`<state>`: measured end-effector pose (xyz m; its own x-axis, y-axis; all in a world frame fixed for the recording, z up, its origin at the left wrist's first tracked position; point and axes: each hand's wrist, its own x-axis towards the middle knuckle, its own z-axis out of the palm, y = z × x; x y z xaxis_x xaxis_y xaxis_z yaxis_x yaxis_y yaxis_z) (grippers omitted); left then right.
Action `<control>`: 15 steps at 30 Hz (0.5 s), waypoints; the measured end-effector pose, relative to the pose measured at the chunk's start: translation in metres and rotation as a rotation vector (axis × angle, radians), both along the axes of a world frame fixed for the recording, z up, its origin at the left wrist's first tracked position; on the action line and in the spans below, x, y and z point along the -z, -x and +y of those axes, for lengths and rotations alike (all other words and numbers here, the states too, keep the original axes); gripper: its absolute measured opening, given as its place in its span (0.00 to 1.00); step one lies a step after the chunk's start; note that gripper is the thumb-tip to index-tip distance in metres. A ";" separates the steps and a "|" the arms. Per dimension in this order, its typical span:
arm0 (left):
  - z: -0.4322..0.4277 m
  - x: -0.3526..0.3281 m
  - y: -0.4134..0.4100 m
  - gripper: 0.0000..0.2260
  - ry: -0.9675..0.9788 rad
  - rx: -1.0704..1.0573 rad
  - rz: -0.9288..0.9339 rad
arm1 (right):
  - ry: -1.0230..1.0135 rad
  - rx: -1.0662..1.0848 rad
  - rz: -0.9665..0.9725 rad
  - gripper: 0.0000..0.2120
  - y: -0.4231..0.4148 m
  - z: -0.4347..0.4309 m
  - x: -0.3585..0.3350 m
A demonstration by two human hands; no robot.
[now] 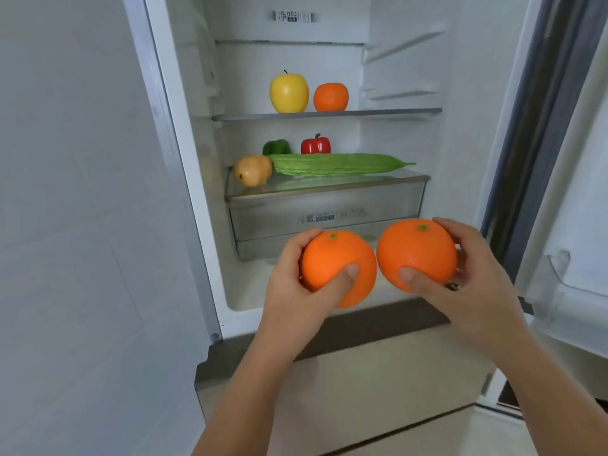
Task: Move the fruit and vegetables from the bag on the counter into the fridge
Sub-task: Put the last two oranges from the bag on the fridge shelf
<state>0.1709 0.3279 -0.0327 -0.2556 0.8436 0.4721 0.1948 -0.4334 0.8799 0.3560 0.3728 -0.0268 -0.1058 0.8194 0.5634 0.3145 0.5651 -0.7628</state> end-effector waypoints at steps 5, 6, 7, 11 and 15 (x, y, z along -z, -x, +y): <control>0.057 -0.031 0.018 0.28 -0.075 -0.019 0.014 | -0.068 0.017 0.062 0.34 0.019 0.053 -0.037; 0.066 -0.037 0.021 0.28 -0.091 -0.024 0.010 | -0.075 0.010 0.081 0.34 0.021 0.063 -0.043; 0.075 -0.044 0.024 0.28 -0.106 -0.030 0.008 | -0.084 -0.001 0.093 0.34 0.023 0.073 -0.049; 0.107 -0.073 0.032 0.22 -0.170 -0.057 0.037 | -0.142 -0.043 0.113 0.33 0.028 0.112 -0.072; 0.133 -0.098 0.041 0.22 -0.259 -0.136 0.063 | -0.197 -0.086 0.174 0.29 0.034 0.157 -0.098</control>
<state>0.1299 0.4614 0.0653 -0.3219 0.6528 0.6858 0.3171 -0.6082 0.7277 0.3215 0.5295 0.0708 -0.0583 0.6843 0.7268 0.1328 0.7269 -0.6737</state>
